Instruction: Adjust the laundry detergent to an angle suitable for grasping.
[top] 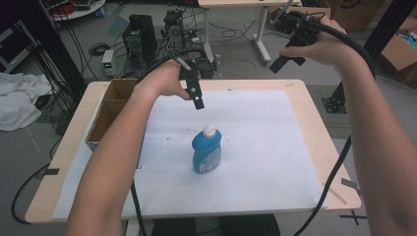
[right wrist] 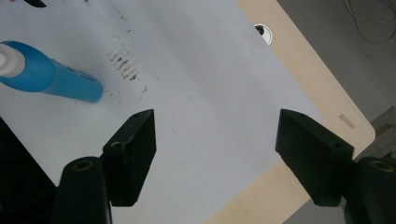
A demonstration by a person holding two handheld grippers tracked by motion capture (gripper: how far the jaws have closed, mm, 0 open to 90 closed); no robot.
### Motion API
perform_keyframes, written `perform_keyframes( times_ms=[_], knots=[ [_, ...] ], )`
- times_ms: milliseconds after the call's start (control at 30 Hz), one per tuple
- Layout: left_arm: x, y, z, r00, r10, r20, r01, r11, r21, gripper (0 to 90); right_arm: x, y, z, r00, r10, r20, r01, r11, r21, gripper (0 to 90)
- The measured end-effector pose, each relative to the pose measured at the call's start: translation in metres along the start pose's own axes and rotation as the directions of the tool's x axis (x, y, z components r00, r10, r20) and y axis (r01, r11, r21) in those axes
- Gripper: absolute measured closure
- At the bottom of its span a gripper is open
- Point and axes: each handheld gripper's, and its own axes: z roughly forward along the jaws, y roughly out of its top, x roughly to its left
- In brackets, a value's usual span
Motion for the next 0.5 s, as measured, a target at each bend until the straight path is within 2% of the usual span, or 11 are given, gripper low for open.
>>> perform_keyframes(
  times_ms=[200,500],
  knots=[
    [-0.0024,0.0000,-0.0015,0.9999,-0.002,-0.016,0.003,0.9999,0.016,15.6,0.0007,-0.0020,-0.0004,1.0000,-0.010,-0.001,0.010,1.000,0.002,28.7],
    [-0.0055,0.0007,-0.0050,0.9999,-0.003,-0.012,0.003,0.9999,0.010,15.5,0.0025,-0.0068,-0.0021,1.0000,-0.004,0.004,0.004,1.000,-0.009,28.6]
  ],
)
